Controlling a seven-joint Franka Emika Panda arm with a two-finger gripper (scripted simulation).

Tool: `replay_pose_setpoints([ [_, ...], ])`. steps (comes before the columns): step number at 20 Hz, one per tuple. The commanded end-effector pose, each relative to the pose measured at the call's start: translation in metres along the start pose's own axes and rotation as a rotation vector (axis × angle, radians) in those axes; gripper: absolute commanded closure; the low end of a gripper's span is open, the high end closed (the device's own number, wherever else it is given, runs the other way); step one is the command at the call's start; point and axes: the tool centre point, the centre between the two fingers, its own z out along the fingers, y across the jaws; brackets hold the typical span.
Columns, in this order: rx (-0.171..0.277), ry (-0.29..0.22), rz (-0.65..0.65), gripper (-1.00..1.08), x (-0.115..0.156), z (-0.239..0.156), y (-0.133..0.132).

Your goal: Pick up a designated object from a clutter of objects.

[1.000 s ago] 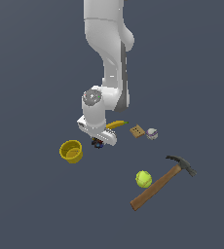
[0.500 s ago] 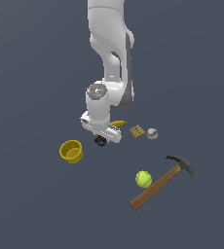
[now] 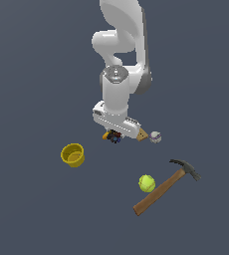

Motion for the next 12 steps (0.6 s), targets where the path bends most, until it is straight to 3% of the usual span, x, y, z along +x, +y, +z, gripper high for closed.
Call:
replay_pose_setpoints([
  [1, -0.001, 0.002, 0.0, 1.08, -0.007, -0.025, -0.017],
  [12, -0.003, 0.001, 0.0, 1.08, -0.037, -0.129, -0.09],
])
